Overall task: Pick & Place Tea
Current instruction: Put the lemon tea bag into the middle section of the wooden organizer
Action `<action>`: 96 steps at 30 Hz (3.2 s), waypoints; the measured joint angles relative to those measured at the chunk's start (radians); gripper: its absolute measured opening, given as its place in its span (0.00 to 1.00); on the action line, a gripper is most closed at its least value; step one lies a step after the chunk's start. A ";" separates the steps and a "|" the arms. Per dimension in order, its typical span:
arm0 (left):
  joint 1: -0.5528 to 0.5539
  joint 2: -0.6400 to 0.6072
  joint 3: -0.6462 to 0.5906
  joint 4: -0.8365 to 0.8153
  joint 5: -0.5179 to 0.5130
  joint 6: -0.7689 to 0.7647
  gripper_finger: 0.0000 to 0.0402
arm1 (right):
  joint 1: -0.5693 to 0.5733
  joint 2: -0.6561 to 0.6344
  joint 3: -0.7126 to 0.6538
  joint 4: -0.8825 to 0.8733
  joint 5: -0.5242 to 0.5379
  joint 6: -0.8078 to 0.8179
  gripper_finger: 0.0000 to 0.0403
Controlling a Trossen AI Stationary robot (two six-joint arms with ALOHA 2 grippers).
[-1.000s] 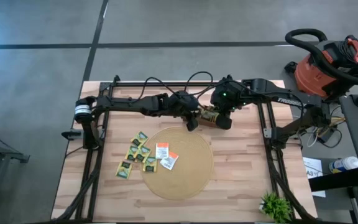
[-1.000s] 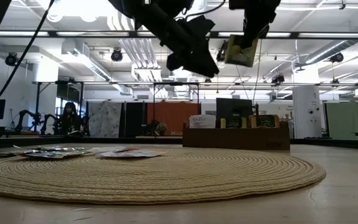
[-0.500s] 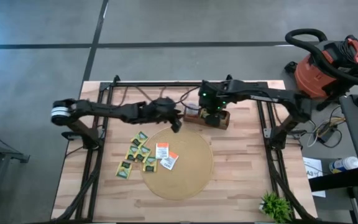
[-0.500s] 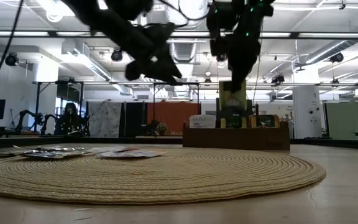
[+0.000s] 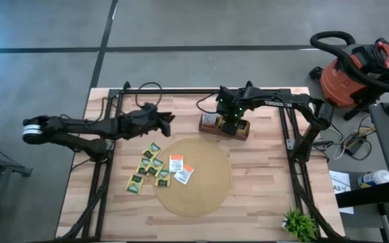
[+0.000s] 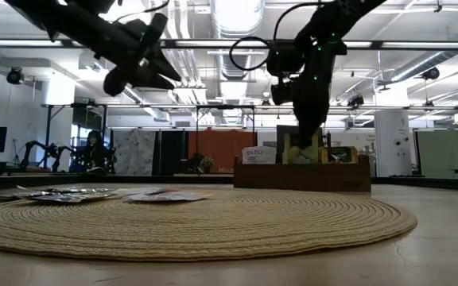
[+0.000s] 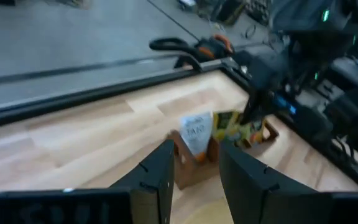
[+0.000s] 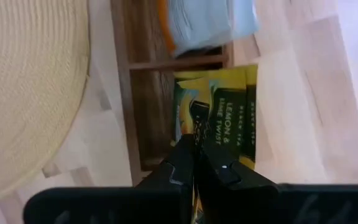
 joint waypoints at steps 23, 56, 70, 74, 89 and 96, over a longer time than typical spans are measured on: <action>0.000 -0.072 -0.043 -0.001 -0.033 0.002 0.29 | -0.008 -0.002 -0.125 0.101 0.005 -0.022 0.02; 0.000 -0.072 -0.043 -0.002 -0.032 -0.007 0.29 | -0.005 -0.011 -0.069 0.028 0.046 -0.013 0.08; 0.000 -0.072 -0.043 -0.004 0.019 -0.007 0.29 | -0.005 -0.078 -0.069 0.019 0.083 -0.018 0.35; 0.000 -0.072 -0.043 -0.019 0.108 0.014 0.29 | -0.005 -0.152 -0.069 0.019 0.081 -0.018 0.35; -0.003 -0.028 -0.043 -0.758 0.212 -0.427 0.29 | 0.003 -0.330 -0.069 0.031 -0.007 0.111 0.31; -0.003 0.038 -0.043 -0.779 0.204 -0.424 0.29 | 0.051 -0.260 -0.069 0.066 -0.011 0.114 0.32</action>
